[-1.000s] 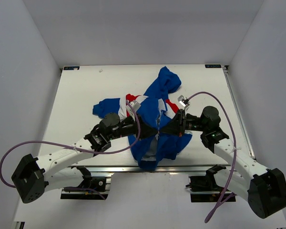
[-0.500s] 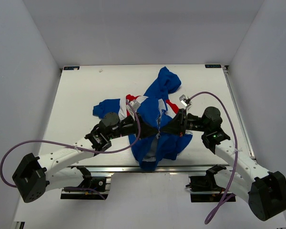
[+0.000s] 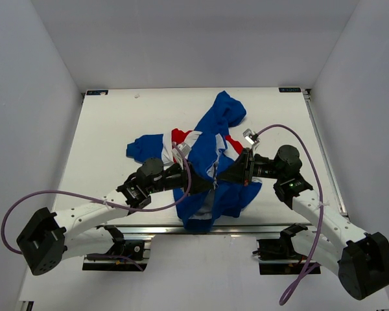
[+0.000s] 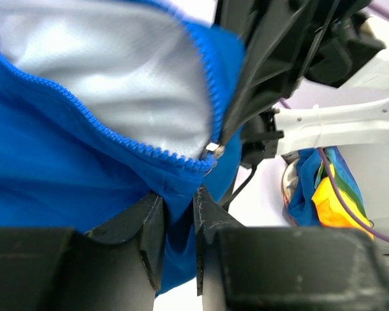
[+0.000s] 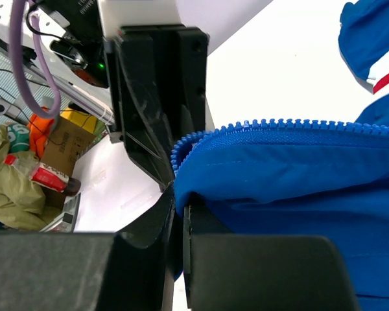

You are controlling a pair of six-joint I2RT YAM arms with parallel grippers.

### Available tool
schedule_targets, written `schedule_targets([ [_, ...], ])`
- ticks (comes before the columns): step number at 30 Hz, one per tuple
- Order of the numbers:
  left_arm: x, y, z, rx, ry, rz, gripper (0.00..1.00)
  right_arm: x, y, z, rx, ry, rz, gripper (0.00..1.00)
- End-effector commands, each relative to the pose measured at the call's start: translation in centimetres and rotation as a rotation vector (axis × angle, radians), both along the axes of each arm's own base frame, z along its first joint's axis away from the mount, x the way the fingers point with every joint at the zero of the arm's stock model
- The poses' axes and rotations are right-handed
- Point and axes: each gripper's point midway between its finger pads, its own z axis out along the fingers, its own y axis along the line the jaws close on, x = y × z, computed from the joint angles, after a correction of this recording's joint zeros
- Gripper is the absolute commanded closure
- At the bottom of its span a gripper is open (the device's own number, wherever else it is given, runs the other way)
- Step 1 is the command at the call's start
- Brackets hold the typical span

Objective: Zip up the jacket

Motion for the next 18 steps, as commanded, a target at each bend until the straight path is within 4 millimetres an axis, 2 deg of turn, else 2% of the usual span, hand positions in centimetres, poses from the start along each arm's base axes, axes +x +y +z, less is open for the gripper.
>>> schedule_targets([
  [1,-0.8,0.3,-0.1,0.001,0.011,-0.016,0.69,0.0,0.2,2.5,0.051,-0.081,0.008,1.0],
  [10,-1.0,0.3,0.2,-0.017,0.002,-0.022,0.71,0.1,0.3,0.2,0.017,-0.006,0.014,1.0],
  [18,-1.3,0.4,0.7,-0.044,-0.012,-0.031,0.59,0.5,0.3,-2.1,-0.044,0.048,0.003,1.0],
])
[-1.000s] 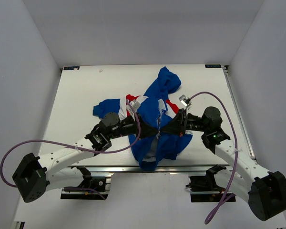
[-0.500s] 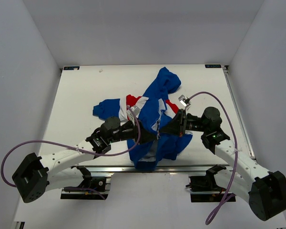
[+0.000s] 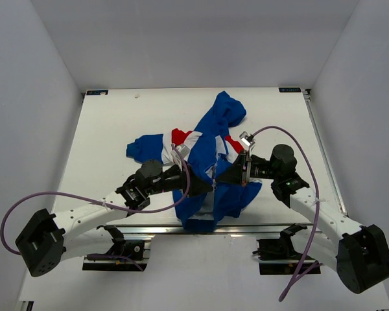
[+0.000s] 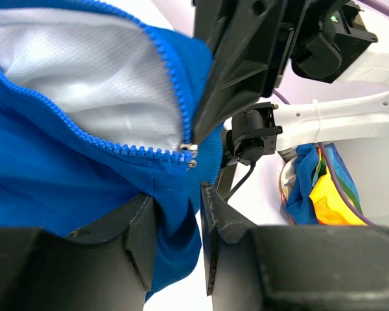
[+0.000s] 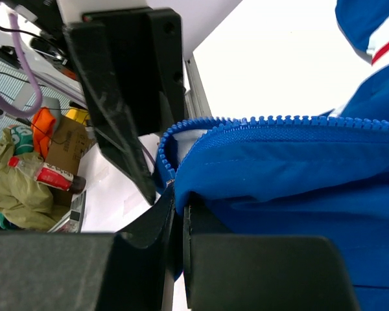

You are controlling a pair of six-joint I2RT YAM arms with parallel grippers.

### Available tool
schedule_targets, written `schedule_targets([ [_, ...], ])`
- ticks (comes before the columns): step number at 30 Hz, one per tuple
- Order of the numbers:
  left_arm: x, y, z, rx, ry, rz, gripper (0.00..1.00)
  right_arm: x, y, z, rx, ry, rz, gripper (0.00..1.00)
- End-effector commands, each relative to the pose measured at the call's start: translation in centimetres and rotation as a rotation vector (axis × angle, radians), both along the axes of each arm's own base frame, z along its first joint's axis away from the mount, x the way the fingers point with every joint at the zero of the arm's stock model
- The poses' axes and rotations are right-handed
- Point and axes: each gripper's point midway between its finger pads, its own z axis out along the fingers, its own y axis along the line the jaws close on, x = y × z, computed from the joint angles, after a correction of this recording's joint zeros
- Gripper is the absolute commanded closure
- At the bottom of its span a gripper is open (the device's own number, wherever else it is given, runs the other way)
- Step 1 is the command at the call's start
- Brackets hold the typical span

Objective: Zip up the jacket

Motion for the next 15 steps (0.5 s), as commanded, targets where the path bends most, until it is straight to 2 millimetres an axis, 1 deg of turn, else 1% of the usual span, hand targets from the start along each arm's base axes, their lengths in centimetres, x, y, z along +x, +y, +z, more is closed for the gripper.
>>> schedule_targets([
  [1,-0.9,0.1,1.4,-0.048,-0.033,-0.03,0.58,0.3,0.0,-0.3,-0.012,-0.031,0.0,1.0],
  [7,-0.5,0.1,1.4,-0.041,-0.029,-0.018,0.57,-0.2,0.0,-0.5,-0.018,-0.026,0.025,1.0],
  [10,-0.3,-0.1,1.2,-0.034,-0.021,-0.016,0.61,-0.6,0.0,-0.4,-0.012,-0.036,0.044,1.0],
  [11,-0.2,-0.3,1.1,-0.03,-0.018,-0.016,0.67,-0.7,0.0,-0.3,-0.008,-0.043,0.049,1.0],
  [13,-0.2,-0.4,0.9,-0.02,-0.01,-0.021,0.75,-1.0,-0.1,-0.1,0.001,-0.061,0.067,1.0],
  [14,-0.1,-0.6,0.7,-0.014,-0.005,-0.022,0.88,-1.1,0.0,0.0,0.005,-0.063,0.074,1.0],
  [15,-0.1,-0.7,0.8,-0.013,-0.003,-0.029,0.96,-1.2,-0.1,0.1,0.01,-0.07,0.08,1.0],
])
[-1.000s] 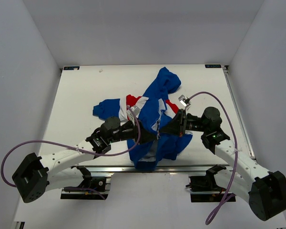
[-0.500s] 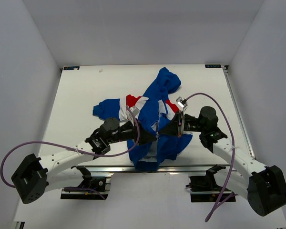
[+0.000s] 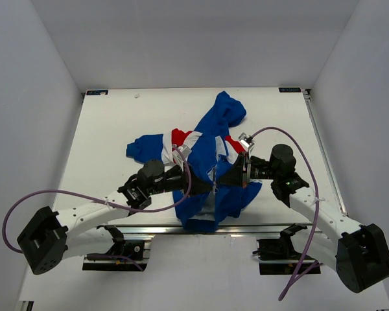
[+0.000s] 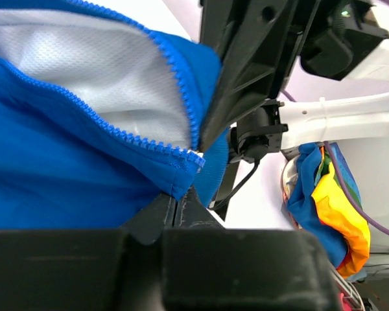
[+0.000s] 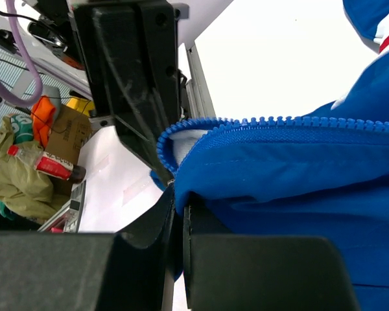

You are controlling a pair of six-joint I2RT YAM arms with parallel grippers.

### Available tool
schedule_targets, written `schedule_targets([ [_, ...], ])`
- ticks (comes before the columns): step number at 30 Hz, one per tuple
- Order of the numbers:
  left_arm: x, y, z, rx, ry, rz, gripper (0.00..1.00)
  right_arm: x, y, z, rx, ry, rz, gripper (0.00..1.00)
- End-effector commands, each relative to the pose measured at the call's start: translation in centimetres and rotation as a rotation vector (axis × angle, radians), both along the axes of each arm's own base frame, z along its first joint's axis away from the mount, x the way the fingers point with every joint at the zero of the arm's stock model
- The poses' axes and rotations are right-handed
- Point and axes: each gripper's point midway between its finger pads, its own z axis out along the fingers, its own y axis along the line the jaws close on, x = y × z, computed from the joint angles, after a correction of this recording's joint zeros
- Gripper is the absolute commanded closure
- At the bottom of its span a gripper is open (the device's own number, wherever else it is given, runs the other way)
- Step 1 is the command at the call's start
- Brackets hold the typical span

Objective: Zip up the jacket

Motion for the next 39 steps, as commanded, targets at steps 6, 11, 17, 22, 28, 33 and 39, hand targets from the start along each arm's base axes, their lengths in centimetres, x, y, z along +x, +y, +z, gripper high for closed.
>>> schedule_targets([
  [6,-0.3,-0.7,1.2,-0.037,-0.025,-0.042,1.0,-1.1,0.1,1.1,0.036,-0.084,0.083,1.0],
  [11,-0.8,-0.2,1.7,-0.049,-0.048,-0.044,1.0,-0.5,0.1,0.4,-0.004,-0.077,0.068,1.0],
  [17,-1.7,-0.6,-0.1,0.037,0.009,-0.128,1.0,-0.5,0.3,0.8,0.002,-0.106,0.093,1.0],
  [22,-2.4,-1.2,-1.8,0.087,0.075,-0.192,1.0,-0.9,0.5,1.0,0.01,-0.118,0.117,1.0],
  [28,-2.6,-1.6,-2.4,0.103,0.107,-0.221,1.0,-1.1,0.5,0.9,0.009,-0.124,0.13,1.0],
  [33,-3.2,-1.4,-2.5,0.117,0.131,-0.249,1.0,-0.3,0.6,0.5,-0.007,-0.13,0.091,1.0],
  [39,-4.4,-0.8,-3.8,0.143,0.199,-0.284,1.0,1.8,1.0,0.8,-0.021,-0.1,-0.011,1.0],
])
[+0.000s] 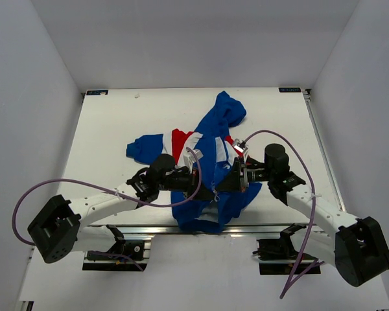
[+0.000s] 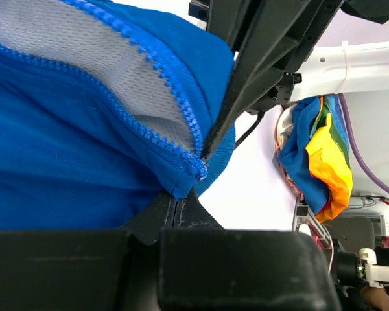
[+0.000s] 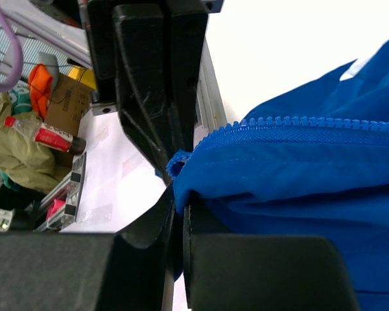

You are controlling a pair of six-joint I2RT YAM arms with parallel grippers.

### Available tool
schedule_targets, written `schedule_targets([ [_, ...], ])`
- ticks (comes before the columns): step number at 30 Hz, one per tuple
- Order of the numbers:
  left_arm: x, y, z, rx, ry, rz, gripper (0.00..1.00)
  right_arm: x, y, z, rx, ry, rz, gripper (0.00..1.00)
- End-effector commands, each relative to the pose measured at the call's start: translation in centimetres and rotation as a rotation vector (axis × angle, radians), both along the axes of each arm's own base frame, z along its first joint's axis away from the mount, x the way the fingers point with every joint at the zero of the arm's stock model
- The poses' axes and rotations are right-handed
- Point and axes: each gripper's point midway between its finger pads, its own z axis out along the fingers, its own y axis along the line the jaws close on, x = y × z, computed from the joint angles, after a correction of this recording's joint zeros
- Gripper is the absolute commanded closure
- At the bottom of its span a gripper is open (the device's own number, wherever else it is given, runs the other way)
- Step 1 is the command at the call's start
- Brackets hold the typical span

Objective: Zip up the jacket

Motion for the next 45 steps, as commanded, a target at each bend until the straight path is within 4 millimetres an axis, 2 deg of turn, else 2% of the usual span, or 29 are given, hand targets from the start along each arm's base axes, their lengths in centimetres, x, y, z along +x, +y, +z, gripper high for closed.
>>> schedule_targets([
  [1,-2.6,0.2,-0.5,0.014,0.079,-0.112,1.0,3.1,1.0,3.2,0.047,-0.104,-0.09,1.0],
  [7,-4.1,0.6,-2.2,0.05,0.174,-0.173,1.0,3.2,1.2,3.4,0.049,-0.078,-0.091,0.98],
  [8,-4.3,0.7,-2.6,0.058,0.195,-0.174,1.0,3.4,1.1,3.2,0.04,-0.073,-0.101,0.83],
  [11,-4.3,0.7,-2.9,0.067,0.219,-0.174,1.0,3.6,0.9,2.0,-0.019,-0.048,-0.123,0.63],
  [13,-4.1,0.6,-3.1,0.07,0.226,-0.168,1.0,3.7,0.5,1.6,-0.054,-0.043,-0.148,0.55],
  [14,-4.2,0.6,-3.2,0.064,0.245,-0.161,1.0,3.9,0.2,0.6,-0.097,-0.013,-0.182,0.41],
  [16,-4.7,0.7,-3.3,0.044,0.309,-0.167,1.0,3.7,-0.2,0.4,-0.122,-0.006,-0.2,0.14],
  [17,-4.8,0.9,-3.5,0.028,0.317,-0.17,1.0,3.6,-0.6,-0.3,-0.155,0.015,-0.216,0.11],
  [19,-5.1,1.1,-4.0,0.032,0.385,-0.181,1.0,3.4,-0.9,-0.2,-0.171,0.002,-0.227,0.11],
  [20,-5.1,1.0,-3.9,0.017,0.384,-0.188,1.0,3.0,-1.4,-1.0,-0.214,0.037,-0.243,0.11],
  [22,-5.2,1.1,-4.2,0.021,0.403,-0.187,1.0,2.6,-1.9,-0.7,-0.226,-0.002,-0.246,0.11],
  [25,-5.1,1.0,-4.0,0.017,0.402,-0.182,1.0,1.3,-2.9,-1.2,-0.261,0.009,-0.248,0.11],
  [28,-5.0,1.0,-4.0,0.02,0.402,-0.176,1.0,0.1,-4.1,-2.5,-0.329,0.055,-0.27,0.11],
  [30,-4.9,1.0,-4.0,0.023,0.402,-0.167,1.0,-0.5,-4.7,-2.8,-0.354,0.062,-0.282,0.11],
  [31,-4.9,1.0,-4.0,0.022,0.403,-0.163,1.0,-1.4,-4.9,-2.5,-0.345,0.069,-0.267,0.11],
  [34,-4.8,1.0,-4.0,0.024,0.406,-0.152,1.0,-3.5,-4.5,-2.0,-0.283,0.093,-0.184,0.11],
  [35,-4.8,1.0,-3.9,0.022,0.405,-0.152,1.0,-5.1,-4.2,-2.0,-0.246,0.135,-0.114,0.11],
  [37,-4.7,1.0,-3.9,0.023,0.409,-0.147,1.0,-6.6,-3.5,-2.0,-0.214,0.137,-0.042,0.11],
  [43,-4.9,1.0,-4.2,0.02,0.442,-0.14,1.0,-10.1,-0.9,-3.8,-0.242,0.111,0.057,0.12],
  [45,-4.9,1.0,-4.0,0.018,0.444,-0.137,1.0,-10.0,-0.3,-3.9,-0.228,0.104,0.065,0.11],
])
